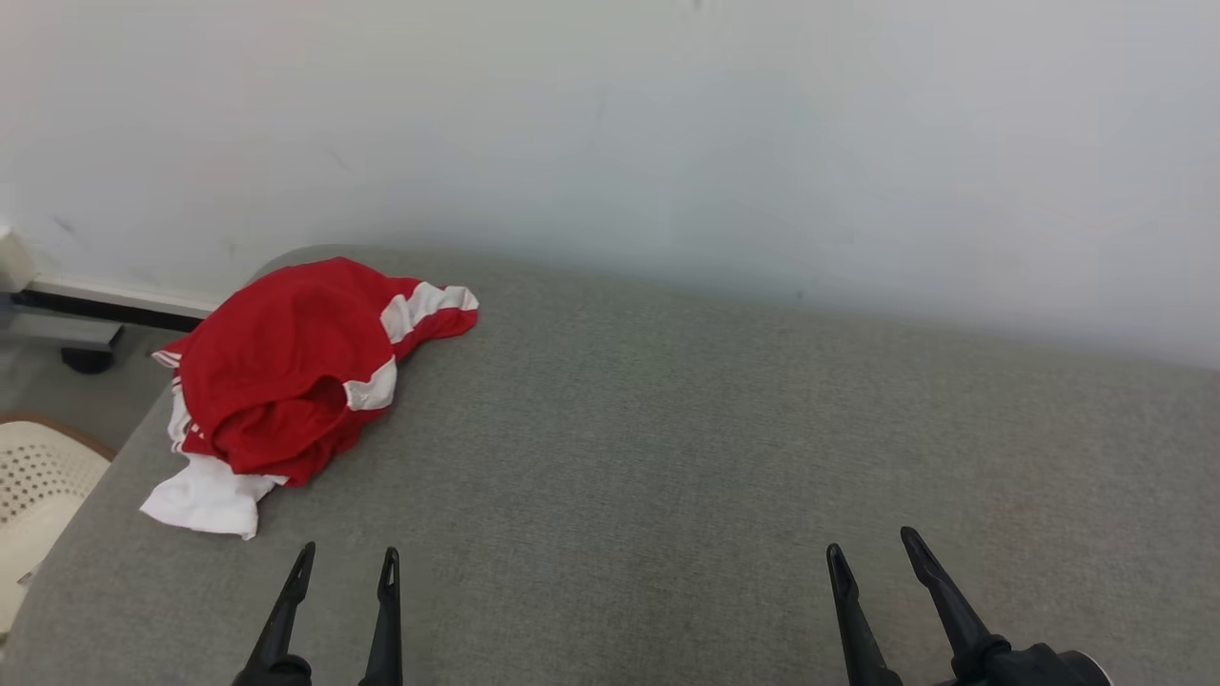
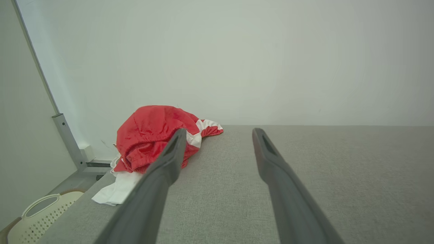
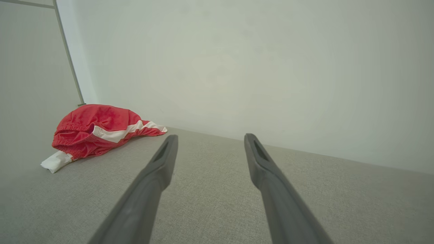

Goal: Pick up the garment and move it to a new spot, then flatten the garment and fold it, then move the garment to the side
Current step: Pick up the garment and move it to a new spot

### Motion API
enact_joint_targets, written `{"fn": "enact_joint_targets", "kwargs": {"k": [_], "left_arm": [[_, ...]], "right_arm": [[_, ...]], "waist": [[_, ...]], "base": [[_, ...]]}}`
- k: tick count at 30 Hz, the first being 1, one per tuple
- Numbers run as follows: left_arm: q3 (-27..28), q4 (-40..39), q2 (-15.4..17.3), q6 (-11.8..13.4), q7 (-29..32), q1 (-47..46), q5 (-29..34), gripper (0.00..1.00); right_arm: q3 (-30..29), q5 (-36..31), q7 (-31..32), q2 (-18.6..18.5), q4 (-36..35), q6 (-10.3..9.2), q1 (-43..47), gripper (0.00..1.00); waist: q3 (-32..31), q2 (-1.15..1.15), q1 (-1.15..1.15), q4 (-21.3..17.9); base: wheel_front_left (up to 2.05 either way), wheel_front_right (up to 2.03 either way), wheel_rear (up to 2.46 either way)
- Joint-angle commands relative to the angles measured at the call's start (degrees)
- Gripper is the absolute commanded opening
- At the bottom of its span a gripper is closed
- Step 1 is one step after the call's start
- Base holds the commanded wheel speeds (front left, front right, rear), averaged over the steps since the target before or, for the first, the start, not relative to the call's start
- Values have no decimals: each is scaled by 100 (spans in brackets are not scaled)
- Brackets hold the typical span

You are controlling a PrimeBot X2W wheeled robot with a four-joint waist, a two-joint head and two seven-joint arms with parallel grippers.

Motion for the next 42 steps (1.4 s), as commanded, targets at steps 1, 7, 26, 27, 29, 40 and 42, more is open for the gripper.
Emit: {"fn": "enact_joint_targets", "kwargs": {"k": [1, 7, 26, 27, 29, 40, 42], "left_arm": [[10, -31, -12, 27, -14, 49, 13, 100], [35, -36, -42, 46, -14, 89, 12, 100], [53, -57, -86, 68, -14, 142, 58, 100], [58, -55, -87, 69, -14, 150, 54, 100], [70, -52, -90, 70, -14, 147, 44, 100], [227, 200, -60, -20, -13, -454, -58, 100], [274, 296, -21, -37, -13, -650, -53, 100]], "right_arm": [[-16, 42, -8, -7, -4, -12, 51, 100], [-41, 103, -8, -7, -20, -12, 86, 100], [9, 240, -8, -7, 76, -12, 138, 100], [20, 247, -8, -7, 84, -12, 143, 100], [37, 249, -8, -8, 91, -12, 137, 100], [152, 57, -8, -8, 162, -12, 62, 100], [164, 3, -8, -8, 173, -12, 44, 100]], "waist": [[-23, 0, 0, 135], [-59, 0, 0, 332], [-93, 0, 0, 578], [-95, 0, 0, 576], [-85, 0, 0, 567], [227, 0, 0, 436], [318, 0, 0, 390]], "base": [[0, 0, 0], [0, 0, 0], [0, 0, 0], [0, 0, 0], [0, 0, 0], [0, 0, 0], [0, 0, 0]]}}
